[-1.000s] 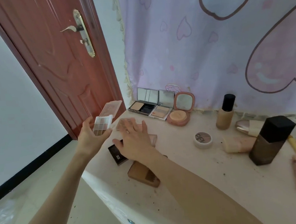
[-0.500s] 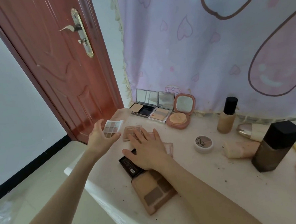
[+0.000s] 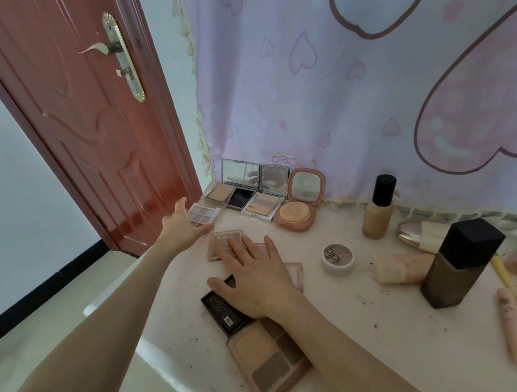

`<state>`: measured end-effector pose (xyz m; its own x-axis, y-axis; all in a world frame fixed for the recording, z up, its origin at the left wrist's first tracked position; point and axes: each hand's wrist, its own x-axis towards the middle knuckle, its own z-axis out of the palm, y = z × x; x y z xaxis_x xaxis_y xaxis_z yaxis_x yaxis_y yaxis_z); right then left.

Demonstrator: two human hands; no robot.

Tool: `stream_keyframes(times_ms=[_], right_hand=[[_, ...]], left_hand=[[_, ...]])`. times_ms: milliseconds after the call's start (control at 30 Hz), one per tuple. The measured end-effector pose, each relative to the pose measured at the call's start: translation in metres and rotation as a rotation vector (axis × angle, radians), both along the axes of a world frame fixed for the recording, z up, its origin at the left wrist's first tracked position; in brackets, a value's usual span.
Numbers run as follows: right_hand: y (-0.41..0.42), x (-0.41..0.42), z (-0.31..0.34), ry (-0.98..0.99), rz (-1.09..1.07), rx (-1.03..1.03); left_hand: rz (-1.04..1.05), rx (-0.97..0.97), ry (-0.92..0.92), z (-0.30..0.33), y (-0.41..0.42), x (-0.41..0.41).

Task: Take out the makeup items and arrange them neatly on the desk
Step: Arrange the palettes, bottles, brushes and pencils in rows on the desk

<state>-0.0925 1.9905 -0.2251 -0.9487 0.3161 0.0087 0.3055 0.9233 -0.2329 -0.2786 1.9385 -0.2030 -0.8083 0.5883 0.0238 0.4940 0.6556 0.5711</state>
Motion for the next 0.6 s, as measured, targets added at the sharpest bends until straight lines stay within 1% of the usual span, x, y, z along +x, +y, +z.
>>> stream_keyframes(times_ms=[100, 233, 300, 467, 600], right_hand=[[0.0, 0.0, 0.0, 0.0, 0.0, -0.003], [0.001, -0.001, 0.0, -0.016, -0.001, 0.002], [0.001, -0.001, 0.0, -0.019, -0.004, 0.0], [0.001, -0.001, 0.0, -0.034, 0.0, 0.012], [0.0, -0.001, 0.002, -0.04, -0.003, 0.017]], left_hand=[[0.015, -0.087, -0.023, 0.001, 0.005, -0.008], [0.044, -0.118, 0.008, -0.002, 0.008, -0.01], [0.039, -0.083, 0.013, -0.004, 0.007, -0.008], [0.0, 0.108, -0.065, -0.005, -0.005, 0.001], [-0.062, 0.092, -0.048, 0.0, -0.017, 0.004]])
